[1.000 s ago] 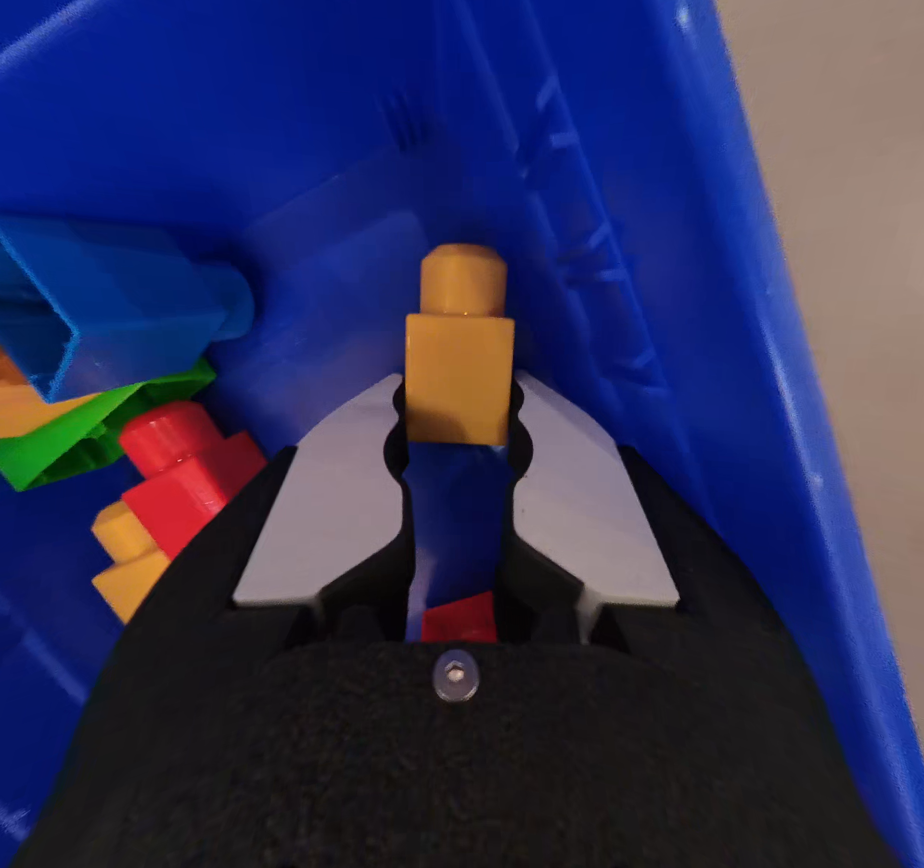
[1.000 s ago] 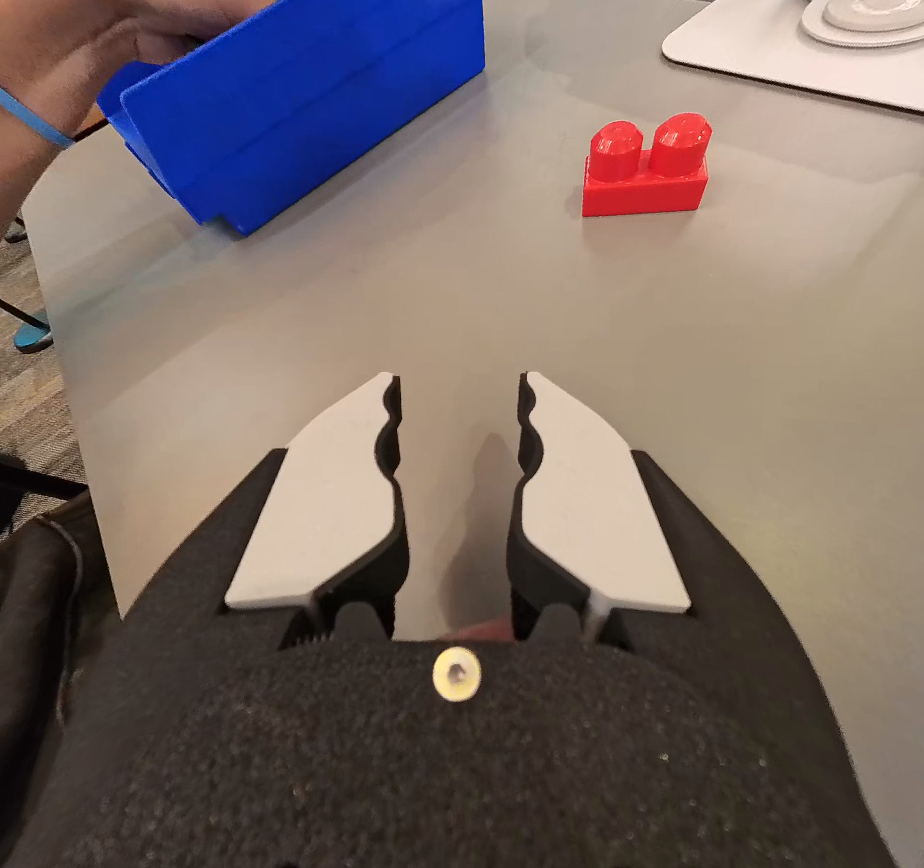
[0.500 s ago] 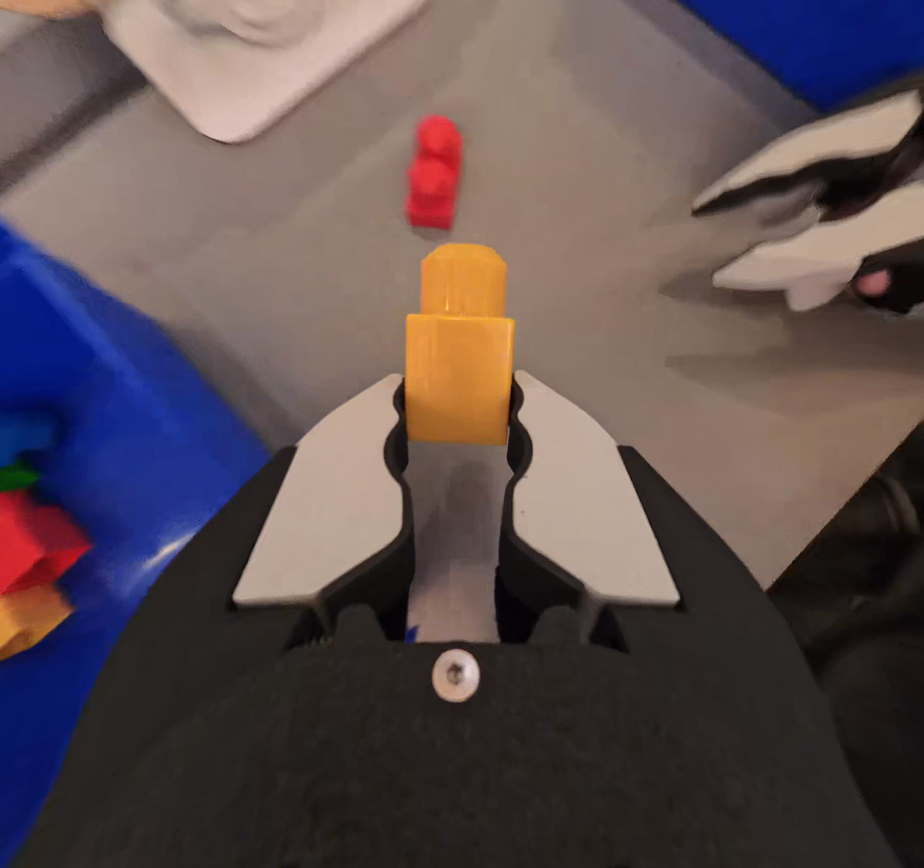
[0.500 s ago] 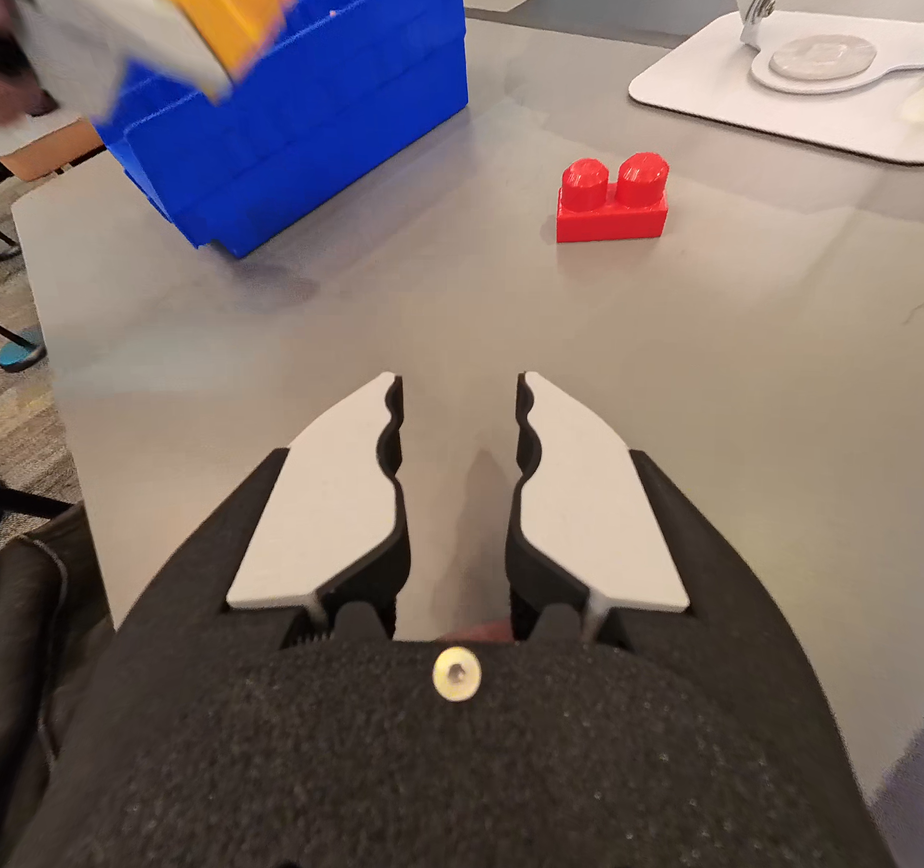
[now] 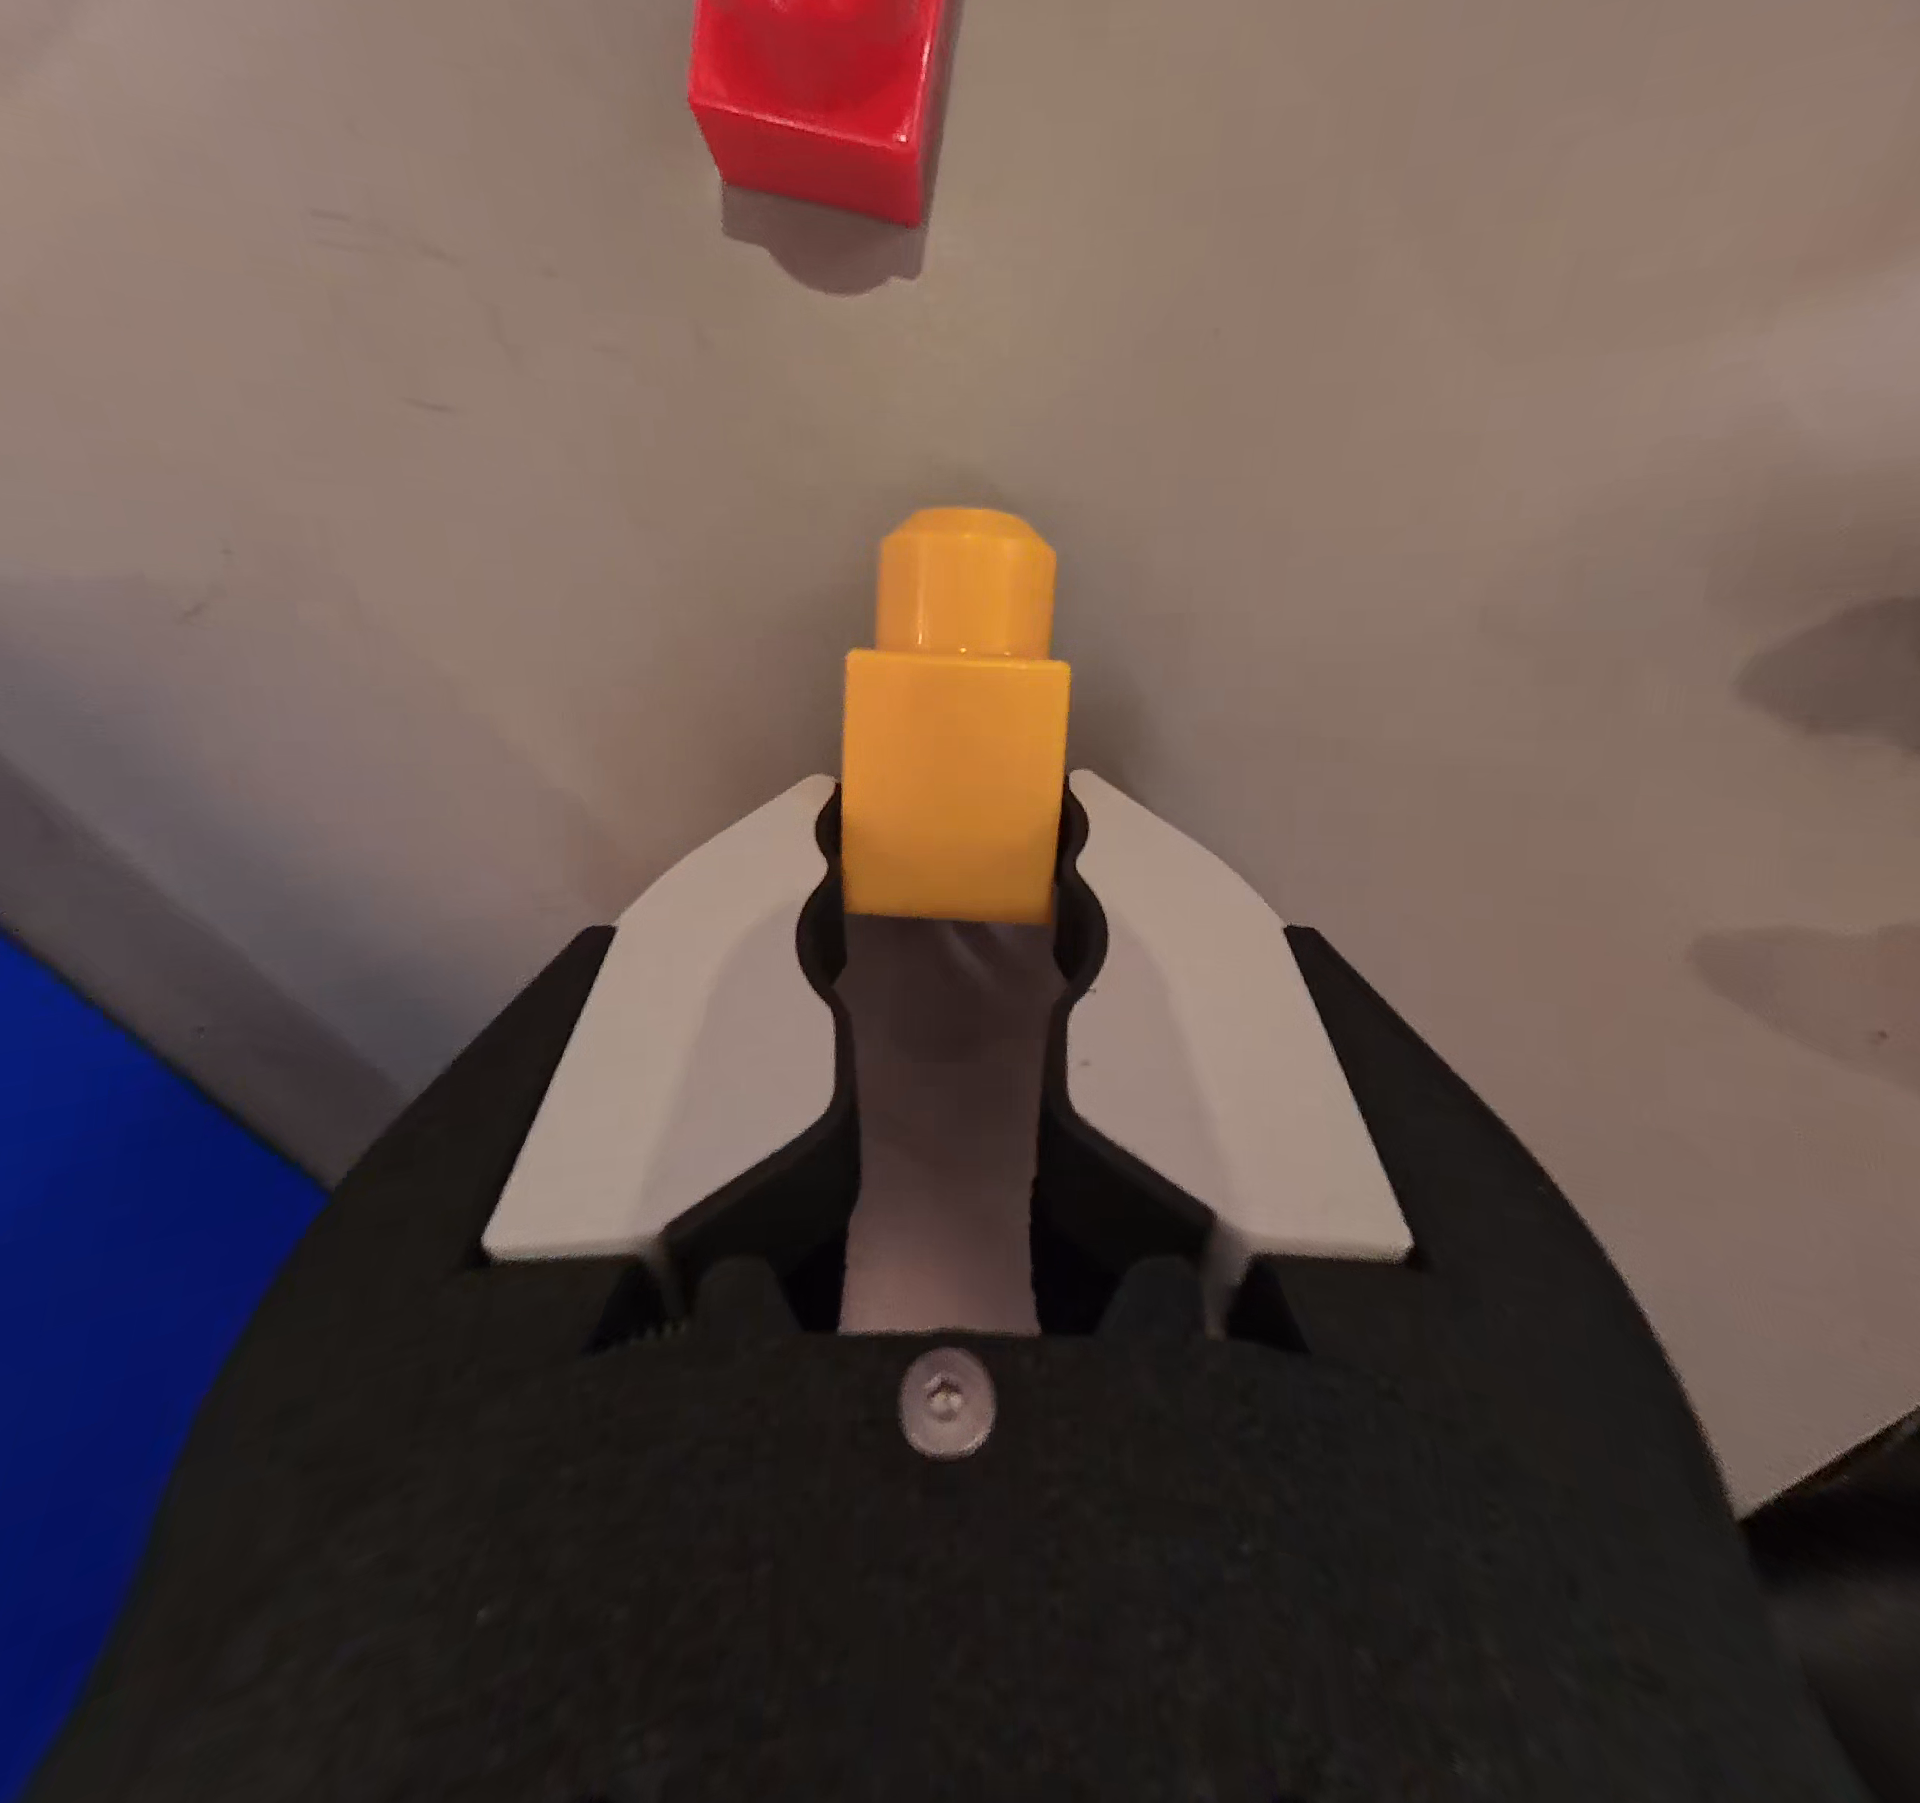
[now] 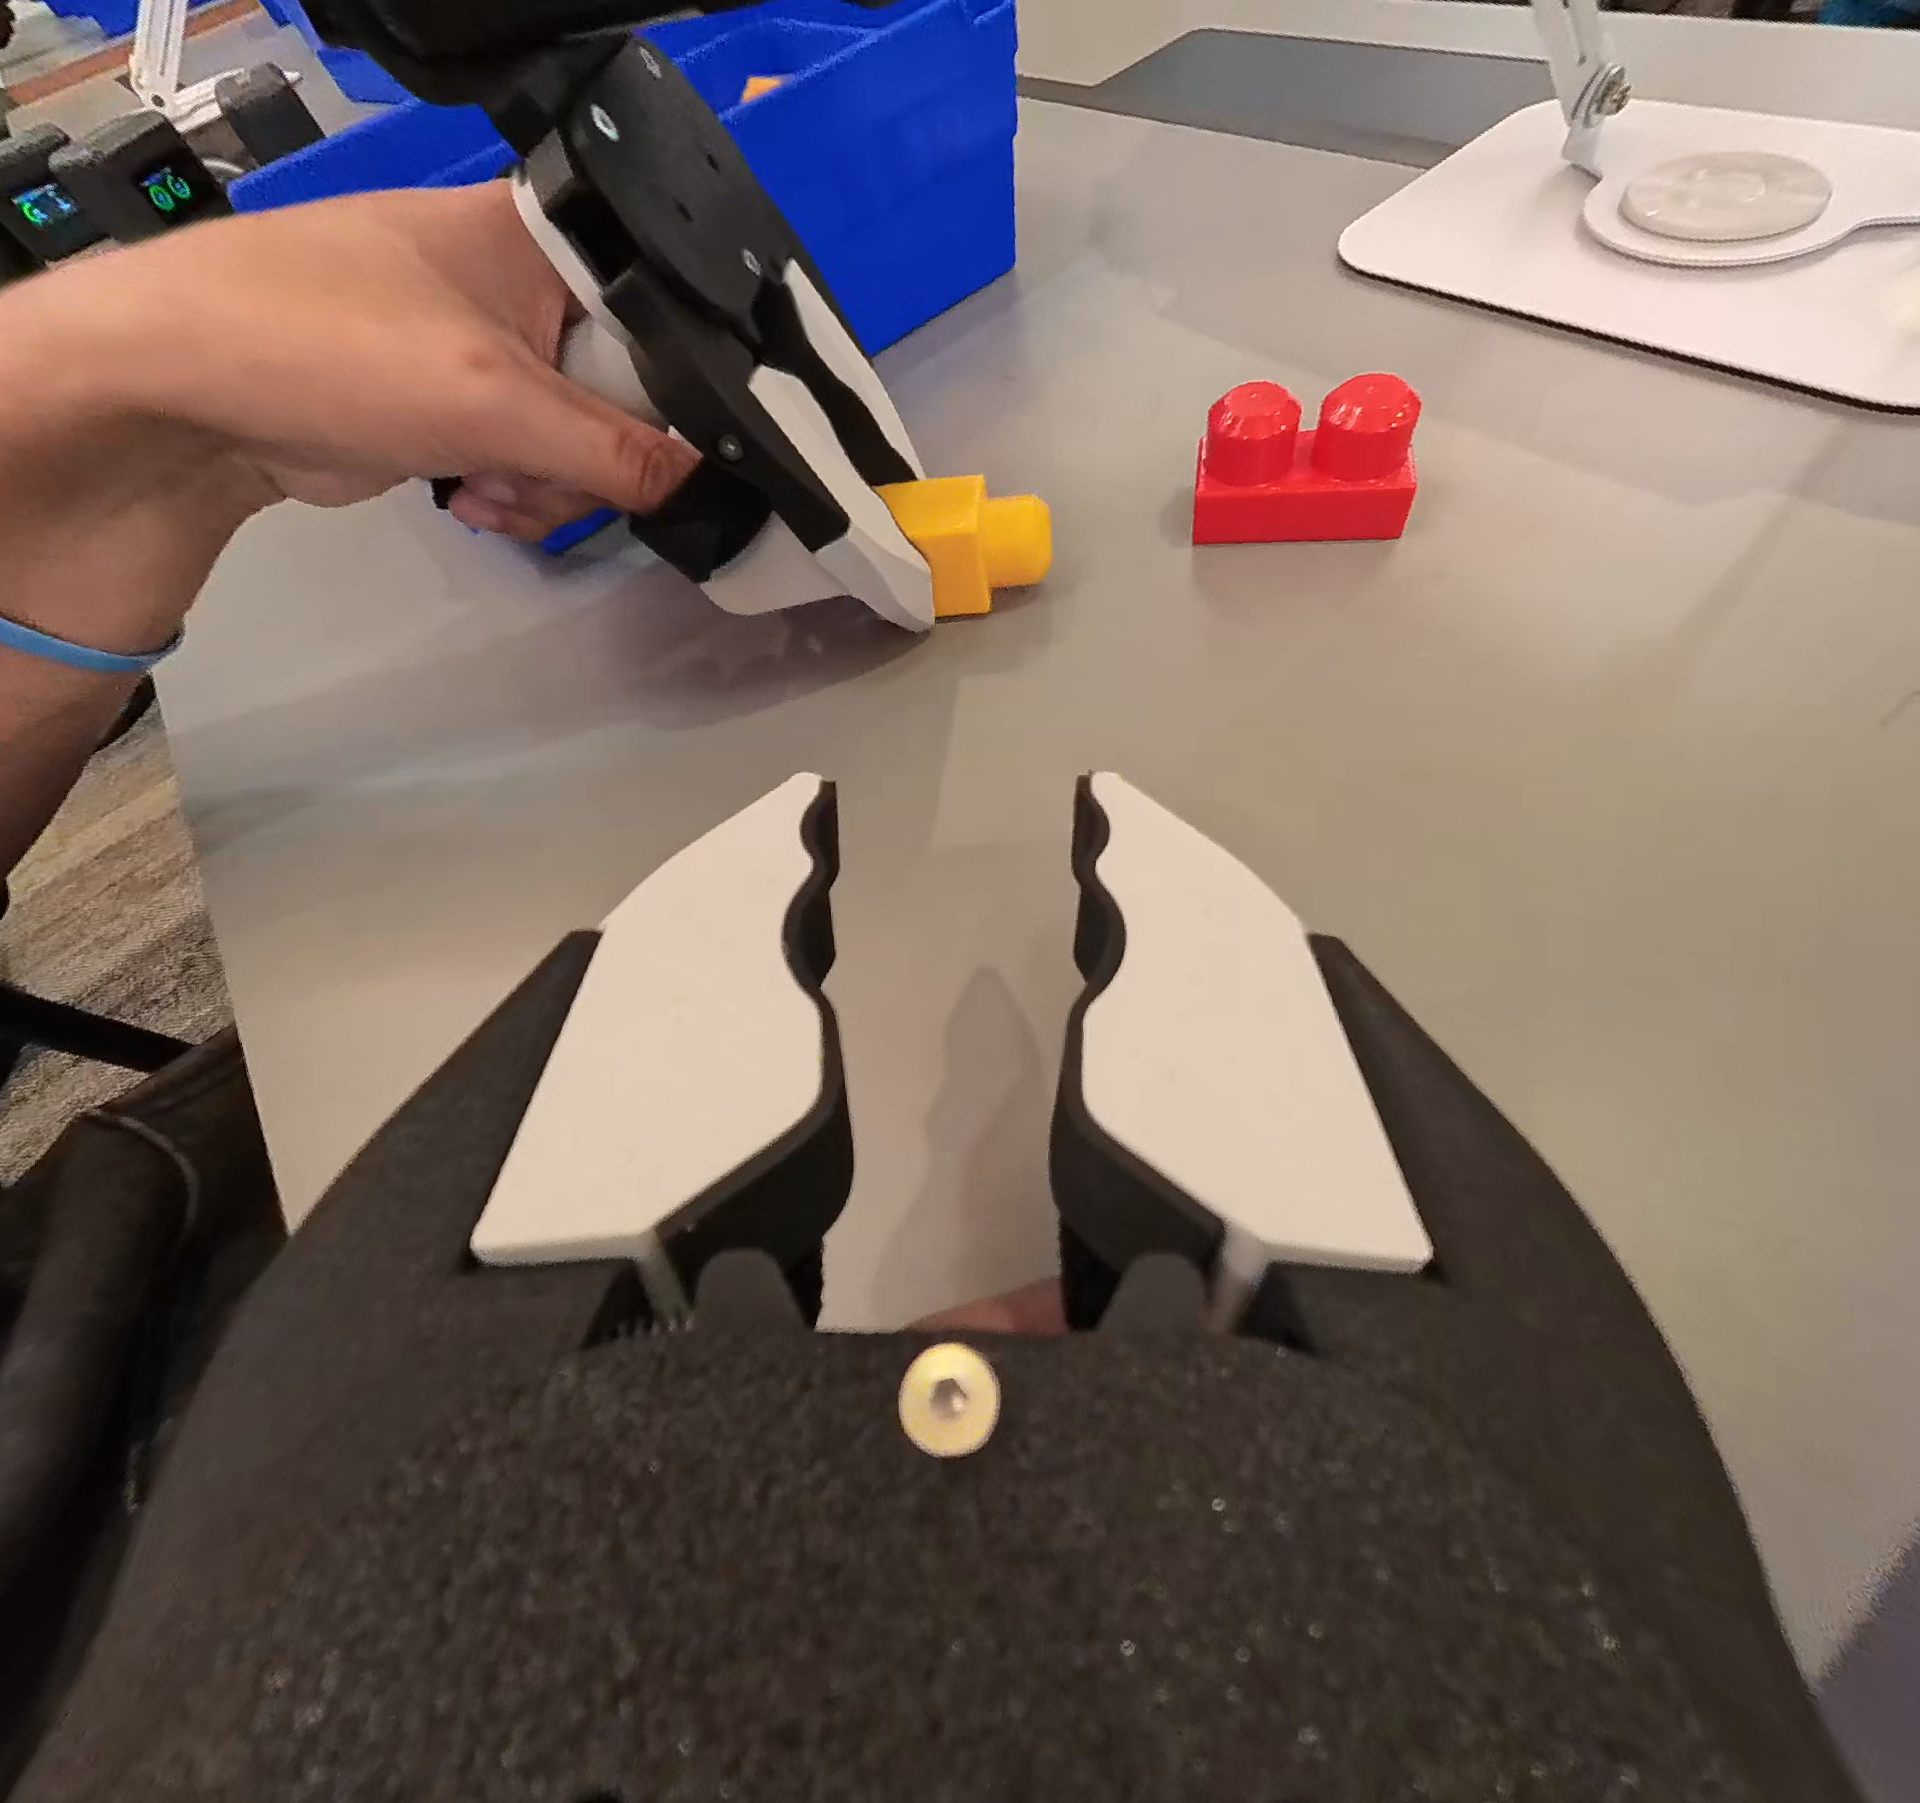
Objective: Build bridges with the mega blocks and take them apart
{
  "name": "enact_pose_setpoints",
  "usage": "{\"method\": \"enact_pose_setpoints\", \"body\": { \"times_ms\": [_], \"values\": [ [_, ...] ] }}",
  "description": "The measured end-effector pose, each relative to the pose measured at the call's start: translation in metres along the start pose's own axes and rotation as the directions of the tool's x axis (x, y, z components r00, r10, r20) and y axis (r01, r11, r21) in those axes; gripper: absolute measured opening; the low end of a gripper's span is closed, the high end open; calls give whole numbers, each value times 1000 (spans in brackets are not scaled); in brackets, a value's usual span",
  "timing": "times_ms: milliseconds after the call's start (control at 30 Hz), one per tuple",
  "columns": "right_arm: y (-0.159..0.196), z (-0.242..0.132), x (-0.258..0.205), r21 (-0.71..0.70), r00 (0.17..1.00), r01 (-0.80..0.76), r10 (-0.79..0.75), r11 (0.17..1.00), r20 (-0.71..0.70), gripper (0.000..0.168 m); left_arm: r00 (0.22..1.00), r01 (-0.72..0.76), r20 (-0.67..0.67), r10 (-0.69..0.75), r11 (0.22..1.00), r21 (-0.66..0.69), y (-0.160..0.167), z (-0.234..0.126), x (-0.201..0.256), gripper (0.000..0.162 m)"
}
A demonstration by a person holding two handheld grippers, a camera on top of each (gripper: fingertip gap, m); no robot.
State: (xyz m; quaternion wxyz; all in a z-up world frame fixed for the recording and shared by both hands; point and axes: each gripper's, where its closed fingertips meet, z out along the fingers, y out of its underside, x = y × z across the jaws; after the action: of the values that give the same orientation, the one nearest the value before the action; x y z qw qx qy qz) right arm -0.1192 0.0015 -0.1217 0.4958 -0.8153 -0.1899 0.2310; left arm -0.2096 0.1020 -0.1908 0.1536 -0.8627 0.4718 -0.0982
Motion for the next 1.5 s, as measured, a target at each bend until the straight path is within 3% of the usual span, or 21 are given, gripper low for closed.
{"method": "enact_pose_setpoints", "body": {
  "times_ms": [100,167,200,367,500,600,733,867,967,1100,1167,1267,1333,1500],
  "values": [
    [3,3,-3,-13,1000,9,-9,1000,5,43,1000,-14,9,14,1000,16,-1,1,0,38],
    [4,3,-2,-21,1000,17,-17,1000,-2,43,1000,-3,5,3,1000,21,0,-2,1,63],
    [4,3,-2,-20,1000,15,-15,1000,-5,43,1000,2,7,-2,999,35,0,-8,2,64],
    [5,0,1,-15,1000,-12,12,1000,1,43,1000,0,15,-4,959,283,20,-81,25,76],
    [8,1,5,-23,999,-35,35,999,7,43,990,65,73,-120,853,518,73,-134,27,75],
    [11,4,6,-33,999,-48,49,998,13,43,958,154,109,-264,799,581,126,-147,10,78],
    [13,8,5,-45,999,-40,41,998,13,43,904,334,6,-428,713,617,176,-146,-2,77],
    [15,12,1,-57,999,-31,32,998,24,43,883,396,-44,-467,694,601,185,-149,-18,77],
    [16,13,1,-63,1000,-16,18,998,20,43,911,288,89,-402,777,559,177,-159,-39,76],
    [14,13,-1,-61,999,-21,24,998,33,43,920,255,210,-333,911,325,177,-151,-78,79],
    [16,13,0,-67,999,-25,28,997,36,43,903,253,273,-332,924,288,166,-154,-105,76],
    [16,13,1,-67,999,-31,33,997,39,43,944,202,219,-245,958,201,148,-148,-115,69],
    [16,12,3,-66,999,-31,33,997,35,43,929,170,297,-221,968,186,139,-151,-141,67],
    [15,13,1,-65,998,-32,35,997,42,42,929,242,249,-275,958,155,109,-133,-189,70]
  ]
}}
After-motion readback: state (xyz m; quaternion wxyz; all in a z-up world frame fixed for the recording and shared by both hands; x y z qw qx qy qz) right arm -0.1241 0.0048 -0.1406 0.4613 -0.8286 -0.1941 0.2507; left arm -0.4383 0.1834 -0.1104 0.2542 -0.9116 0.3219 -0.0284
